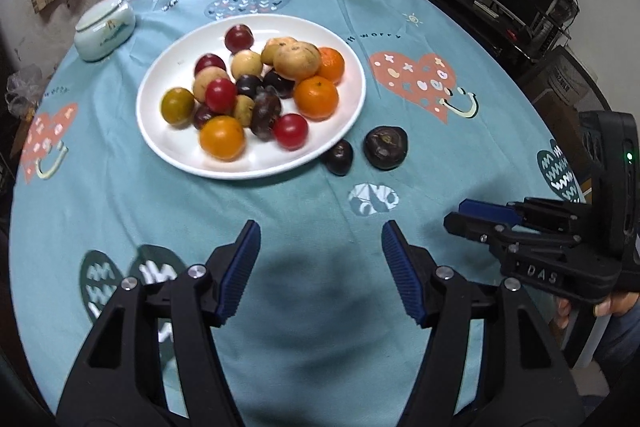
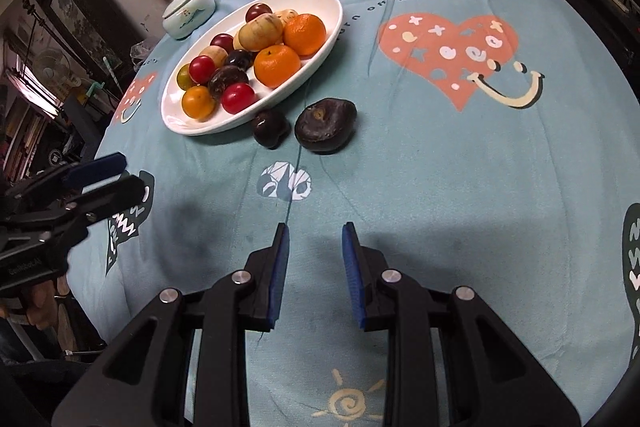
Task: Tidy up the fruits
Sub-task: 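Move both open tools toward the two remaining dark plums, then grasp the small dark plum with the left tool while the right tool grasps the large dark plum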
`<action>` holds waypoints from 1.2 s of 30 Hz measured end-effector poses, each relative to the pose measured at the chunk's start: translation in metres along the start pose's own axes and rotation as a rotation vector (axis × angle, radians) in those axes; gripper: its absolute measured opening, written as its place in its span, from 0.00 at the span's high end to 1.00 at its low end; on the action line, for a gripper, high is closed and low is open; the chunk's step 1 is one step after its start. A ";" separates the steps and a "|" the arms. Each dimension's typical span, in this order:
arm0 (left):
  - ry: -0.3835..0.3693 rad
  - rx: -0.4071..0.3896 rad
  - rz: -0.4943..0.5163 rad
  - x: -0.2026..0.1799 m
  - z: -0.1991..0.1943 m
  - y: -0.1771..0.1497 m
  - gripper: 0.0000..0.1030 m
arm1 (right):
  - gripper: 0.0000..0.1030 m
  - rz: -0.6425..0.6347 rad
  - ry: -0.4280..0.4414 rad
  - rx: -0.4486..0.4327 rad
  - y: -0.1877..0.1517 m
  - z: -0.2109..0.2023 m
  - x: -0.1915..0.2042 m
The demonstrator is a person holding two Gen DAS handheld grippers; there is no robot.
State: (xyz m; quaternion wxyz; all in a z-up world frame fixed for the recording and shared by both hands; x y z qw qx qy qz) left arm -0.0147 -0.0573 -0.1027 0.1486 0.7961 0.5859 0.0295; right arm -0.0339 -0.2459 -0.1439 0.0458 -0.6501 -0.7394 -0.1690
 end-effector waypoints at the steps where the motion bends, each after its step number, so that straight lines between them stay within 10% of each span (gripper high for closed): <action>1: -0.007 0.000 -0.010 -0.004 0.005 0.001 0.37 | 0.73 -0.001 0.002 0.004 -0.001 0.000 -0.001; 19: 0.042 -0.055 -0.430 -0.002 0.075 0.044 0.39 | 0.73 -0.036 0.036 0.042 -0.027 -0.015 -0.034; 36: 0.080 -0.057 -0.484 -0.005 0.091 0.062 0.47 | 0.73 -0.095 0.050 0.078 -0.025 -0.015 -0.042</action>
Point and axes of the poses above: each gripper's, at about its wrist camera, not at the fingertips, and z roughly the way its jaws point, x to its left, y to its top, the point moved 1 cm from there along z, roughly the way its jaws point, and after that the axes turned 15 degrees about x, right-handed, at the moved point
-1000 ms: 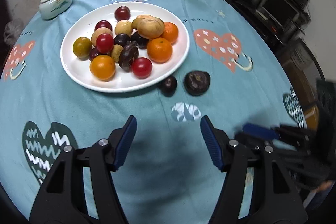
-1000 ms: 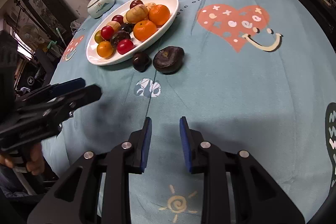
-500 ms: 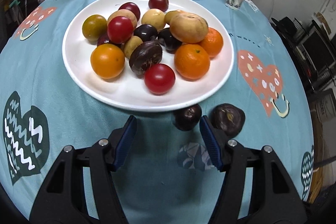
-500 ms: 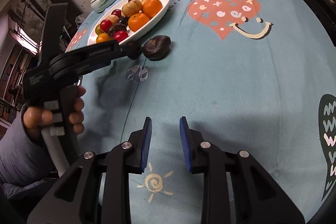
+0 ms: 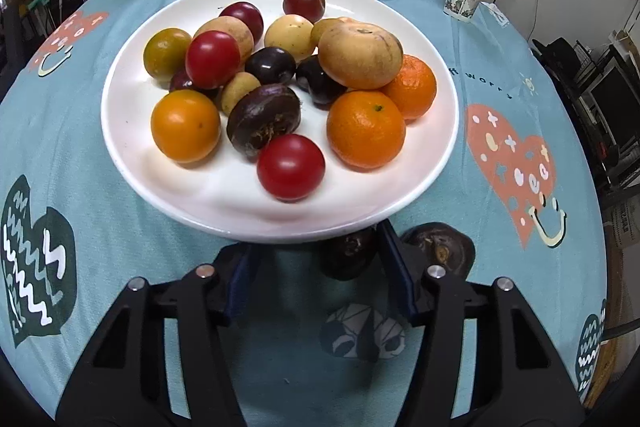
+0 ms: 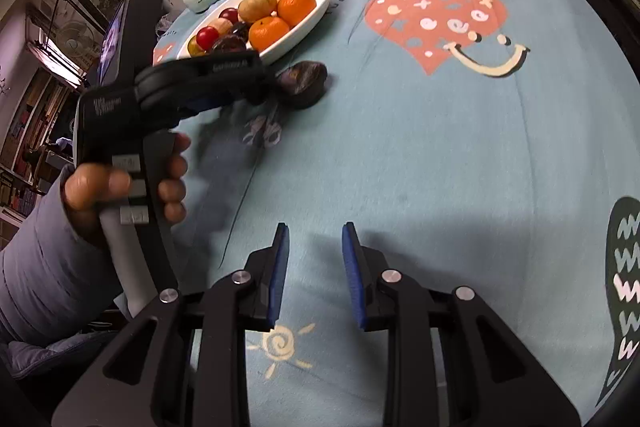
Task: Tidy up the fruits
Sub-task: 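Grasp the small dark plum with the left tool while the right tool grasps the large dark plum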
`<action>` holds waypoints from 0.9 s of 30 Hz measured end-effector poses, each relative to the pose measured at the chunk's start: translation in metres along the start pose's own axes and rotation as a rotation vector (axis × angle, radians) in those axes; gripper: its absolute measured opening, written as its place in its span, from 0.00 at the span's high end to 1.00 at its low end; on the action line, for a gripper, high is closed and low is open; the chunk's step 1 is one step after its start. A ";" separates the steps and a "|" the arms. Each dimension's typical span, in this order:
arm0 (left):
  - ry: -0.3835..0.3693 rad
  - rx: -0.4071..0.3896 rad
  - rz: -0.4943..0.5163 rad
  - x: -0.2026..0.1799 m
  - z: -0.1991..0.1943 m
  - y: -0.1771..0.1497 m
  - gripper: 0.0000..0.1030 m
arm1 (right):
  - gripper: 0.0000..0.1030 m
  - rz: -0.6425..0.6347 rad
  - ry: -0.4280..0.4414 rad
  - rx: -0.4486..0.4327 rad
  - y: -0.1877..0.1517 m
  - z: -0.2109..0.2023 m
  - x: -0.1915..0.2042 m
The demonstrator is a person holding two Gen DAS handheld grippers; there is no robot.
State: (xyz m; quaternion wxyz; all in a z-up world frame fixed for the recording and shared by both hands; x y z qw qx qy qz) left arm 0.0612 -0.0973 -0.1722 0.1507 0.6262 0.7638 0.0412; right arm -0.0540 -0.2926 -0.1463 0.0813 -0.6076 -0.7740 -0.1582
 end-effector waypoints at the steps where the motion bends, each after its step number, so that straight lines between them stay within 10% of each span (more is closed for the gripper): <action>1: -0.009 0.000 0.005 0.001 0.000 0.000 0.50 | 0.73 -0.001 -0.007 -0.005 0.003 -0.001 -0.001; 3: -0.062 0.006 0.051 -0.001 -0.004 -0.002 0.73 | 0.73 -0.005 -0.026 -0.018 0.010 -0.002 -0.002; 11: -0.038 0.001 0.096 0.020 -0.018 -0.022 0.73 | 0.72 -0.153 -0.214 -0.087 0.066 0.003 0.016; 14: -0.044 -0.007 0.076 0.037 -0.031 -0.026 0.73 | 0.36 -0.203 -0.256 -0.074 0.085 0.016 0.027; 24: -0.006 -0.085 0.054 0.072 -0.076 -0.028 0.73 | 0.36 -0.401 -0.470 -0.112 0.109 0.054 0.063; 27: 0.001 -0.098 0.061 0.076 -0.083 -0.026 0.73 | 0.53 -0.432 -0.502 -0.060 0.109 0.066 0.069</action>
Point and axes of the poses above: each gripper's, at about its wrist camera, not at the fingertips, and z roughly the way its jaws point, x to its left, y to its top, the point moved 1 cm from there along z, roughly the way its jaws point, and after that the axes turned 15 degrees about x, right-handed, at the moved point
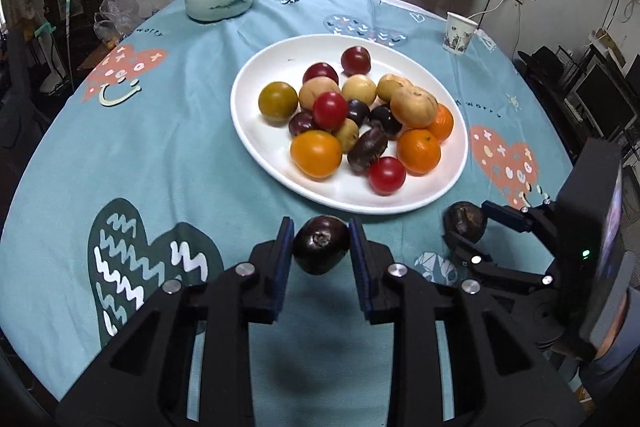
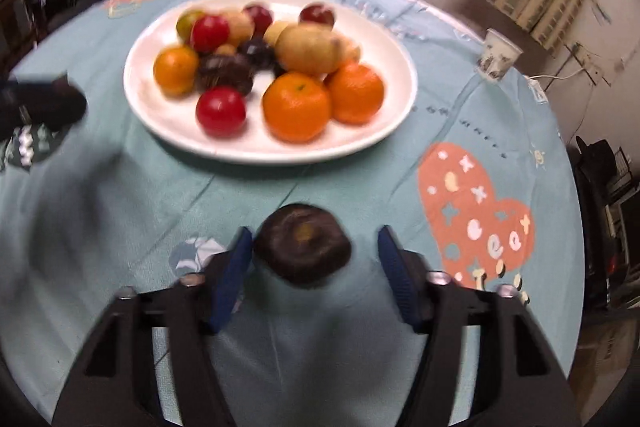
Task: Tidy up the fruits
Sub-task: 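Grasp the small dark plum with the left tool while the right tool grasps the large dark plum, then carry both plums onto the plate and open both tools to release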
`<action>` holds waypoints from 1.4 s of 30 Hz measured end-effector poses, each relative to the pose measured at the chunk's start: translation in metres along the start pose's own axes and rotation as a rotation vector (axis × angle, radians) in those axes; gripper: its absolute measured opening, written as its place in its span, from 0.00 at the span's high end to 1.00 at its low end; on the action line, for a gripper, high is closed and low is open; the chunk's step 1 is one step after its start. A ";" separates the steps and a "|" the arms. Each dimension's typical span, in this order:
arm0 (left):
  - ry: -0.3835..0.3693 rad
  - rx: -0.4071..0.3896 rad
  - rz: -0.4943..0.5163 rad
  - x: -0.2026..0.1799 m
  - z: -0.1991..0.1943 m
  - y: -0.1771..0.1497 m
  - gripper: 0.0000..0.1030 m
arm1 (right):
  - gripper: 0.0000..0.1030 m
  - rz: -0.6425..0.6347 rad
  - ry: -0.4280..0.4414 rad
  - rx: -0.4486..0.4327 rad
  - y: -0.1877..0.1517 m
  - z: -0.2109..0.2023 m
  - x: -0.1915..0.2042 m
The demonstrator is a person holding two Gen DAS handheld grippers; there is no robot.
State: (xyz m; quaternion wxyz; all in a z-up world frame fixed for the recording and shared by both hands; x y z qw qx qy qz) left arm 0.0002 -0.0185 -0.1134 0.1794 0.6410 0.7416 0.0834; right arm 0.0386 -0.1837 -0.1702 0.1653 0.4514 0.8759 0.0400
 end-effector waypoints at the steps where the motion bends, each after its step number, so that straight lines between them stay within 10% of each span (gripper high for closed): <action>1: 0.005 -0.003 0.005 0.001 -0.002 0.001 0.73 | 0.53 0.006 0.002 -0.004 0.000 -0.001 0.000; 15: -0.013 -0.013 0.140 -0.006 -0.016 0.029 0.73 | 0.53 0.212 0.163 -0.065 -0.002 -0.044 -0.024; 29: -0.002 -0.064 0.199 -0.004 -0.008 0.119 0.72 | 0.53 0.250 0.210 -0.246 0.080 -0.099 -0.047; 42: 0.044 0.014 0.227 -0.010 0.036 0.153 0.72 | 0.53 0.260 0.290 -0.139 0.149 -0.044 -0.055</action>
Point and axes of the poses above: each gripper's, at about its wrist camera, not at the fingertips, and z roughly the way its jaws point, x to its left, y to its top, the point moved 1 cm from there along z, roughly the way its jaws point, and after that the axes turned 15 degrees about x, right-handed, at the moved point
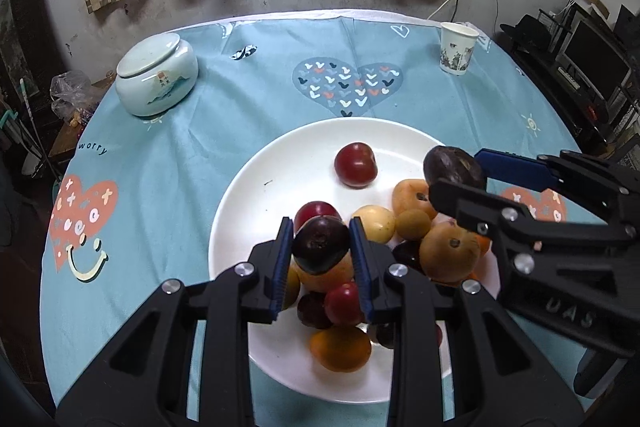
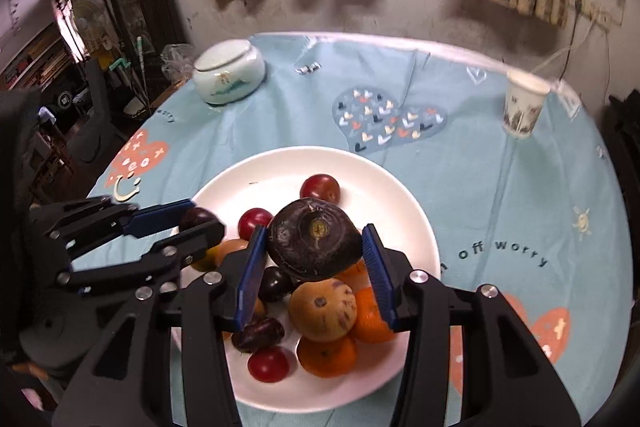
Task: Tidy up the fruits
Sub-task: 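Carry both plums onto the plate and open both tools to release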
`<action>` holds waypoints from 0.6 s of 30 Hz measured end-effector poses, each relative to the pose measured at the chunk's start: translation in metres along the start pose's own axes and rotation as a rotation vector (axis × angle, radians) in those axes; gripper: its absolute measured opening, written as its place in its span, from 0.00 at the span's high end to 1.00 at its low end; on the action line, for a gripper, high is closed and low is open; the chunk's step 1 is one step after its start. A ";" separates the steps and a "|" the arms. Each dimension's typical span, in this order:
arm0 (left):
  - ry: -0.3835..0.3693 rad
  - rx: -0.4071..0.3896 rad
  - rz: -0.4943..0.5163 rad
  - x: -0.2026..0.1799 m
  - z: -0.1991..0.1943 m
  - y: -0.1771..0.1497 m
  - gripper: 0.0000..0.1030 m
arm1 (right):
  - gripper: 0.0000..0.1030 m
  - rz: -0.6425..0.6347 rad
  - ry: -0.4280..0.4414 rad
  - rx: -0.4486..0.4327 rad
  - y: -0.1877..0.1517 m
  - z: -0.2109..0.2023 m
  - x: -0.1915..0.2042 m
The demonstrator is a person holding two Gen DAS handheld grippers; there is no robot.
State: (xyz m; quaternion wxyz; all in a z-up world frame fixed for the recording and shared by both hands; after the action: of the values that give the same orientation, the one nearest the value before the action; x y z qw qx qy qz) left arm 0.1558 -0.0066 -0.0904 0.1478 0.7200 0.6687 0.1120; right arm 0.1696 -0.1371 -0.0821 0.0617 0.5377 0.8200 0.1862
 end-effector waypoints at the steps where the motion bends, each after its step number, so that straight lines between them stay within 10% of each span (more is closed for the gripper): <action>1: -0.001 0.011 0.005 0.001 0.003 0.000 0.71 | 0.52 0.011 0.026 0.012 0.002 0.004 -0.003; 5: 0.035 0.000 -0.006 0.004 0.006 -0.002 0.32 | 0.17 0.047 0.068 0.039 0.007 0.014 -0.011; 18: 0.115 -0.156 -0.032 0.009 -0.050 -0.008 0.05 | 0.16 0.083 0.111 -0.067 -0.038 -0.040 -0.014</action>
State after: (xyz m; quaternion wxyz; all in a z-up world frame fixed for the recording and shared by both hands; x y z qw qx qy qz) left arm 0.1308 0.0063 -0.0468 0.1665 0.6880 0.6767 0.2028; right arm 0.1300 -0.1725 -0.0607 0.0262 0.5577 0.7926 0.2452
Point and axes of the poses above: each gripper's, at about its wrist camera, not at the fingertips, and z roughly the way its jaws point, x to its left, y to its top, the point moved 1 cm from there along z, roughly the way its jaws point, and after that the axes turned 15 degrees about x, right-handed, at the moved point
